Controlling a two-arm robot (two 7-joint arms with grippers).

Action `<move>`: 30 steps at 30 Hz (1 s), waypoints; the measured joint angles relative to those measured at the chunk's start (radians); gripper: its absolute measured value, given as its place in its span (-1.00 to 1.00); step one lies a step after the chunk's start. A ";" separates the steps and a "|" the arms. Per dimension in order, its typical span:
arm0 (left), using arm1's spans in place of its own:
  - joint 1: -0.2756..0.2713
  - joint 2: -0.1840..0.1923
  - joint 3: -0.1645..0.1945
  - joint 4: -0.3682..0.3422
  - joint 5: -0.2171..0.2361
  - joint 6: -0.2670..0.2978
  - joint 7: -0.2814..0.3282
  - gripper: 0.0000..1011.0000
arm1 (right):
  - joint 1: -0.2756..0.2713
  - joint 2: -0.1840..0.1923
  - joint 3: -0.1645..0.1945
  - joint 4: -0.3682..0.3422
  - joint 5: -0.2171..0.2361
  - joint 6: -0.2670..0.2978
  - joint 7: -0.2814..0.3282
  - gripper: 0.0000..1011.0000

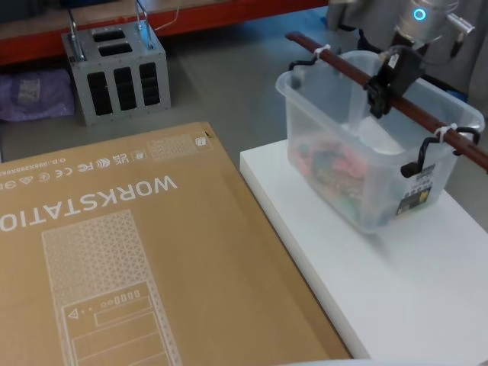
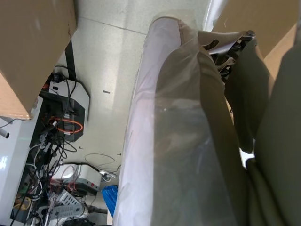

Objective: Use one hand to grasp the basket and place it at the designated location.

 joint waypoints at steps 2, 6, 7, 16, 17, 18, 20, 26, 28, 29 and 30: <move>0.000 0.000 0.000 0.000 0.000 0.000 0.000 -1.00 | -0.005 0.005 0.005 0.013 0.001 0.010 0.003 -0.77; 0.000 0.000 0.000 0.000 0.000 0.000 0.000 -1.00 | -0.011 0.011 0.014 0.026 0.002 0.020 0.005 -0.77; 0.000 0.000 0.000 0.000 0.000 0.000 0.000 -1.00 | -0.013 0.013 0.016 0.029 0.002 0.022 0.006 -0.77; 0.000 0.000 0.000 0.000 0.000 0.000 0.000 -1.00 | -0.030 0.028 0.033 0.043 -0.001 0.038 0.009 -0.77; 0.000 0.000 0.000 0.000 0.000 0.000 0.000 -1.00 | -0.032 0.029 0.034 0.044 -0.002 0.039 0.009 -0.77; 0.000 0.000 0.000 0.000 0.000 0.000 0.000 -1.00 | -0.035 0.032 0.036 0.045 -0.003 0.043 0.010 -0.77; 0.000 0.000 0.000 0.000 0.000 0.000 0.000 -1.00 | -0.044 0.040 0.041 0.047 -0.003 0.054 0.011 -0.77; 0.000 0.000 0.000 0.000 0.000 0.000 0.000 -1.00 | -0.065 0.056 0.054 0.056 0.005 0.082 0.012 -0.77; 0.000 0.000 0.000 0.000 0.000 0.000 0.000 -1.00 | -0.071 0.060 0.058 0.059 0.005 0.088 0.012 -0.77; 0.000 0.000 0.000 0.000 0.000 0.000 0.000 -1.00 | -0.073 0.062 0.059 0.060 0.005 0.089 0.012 -0.77; 0.000 0.000 0.000 0.000 0.000 0.000 0.000 -1.00 | -0.076 0.064 0.060 0.060 0.005 0.090 0.012 -0.77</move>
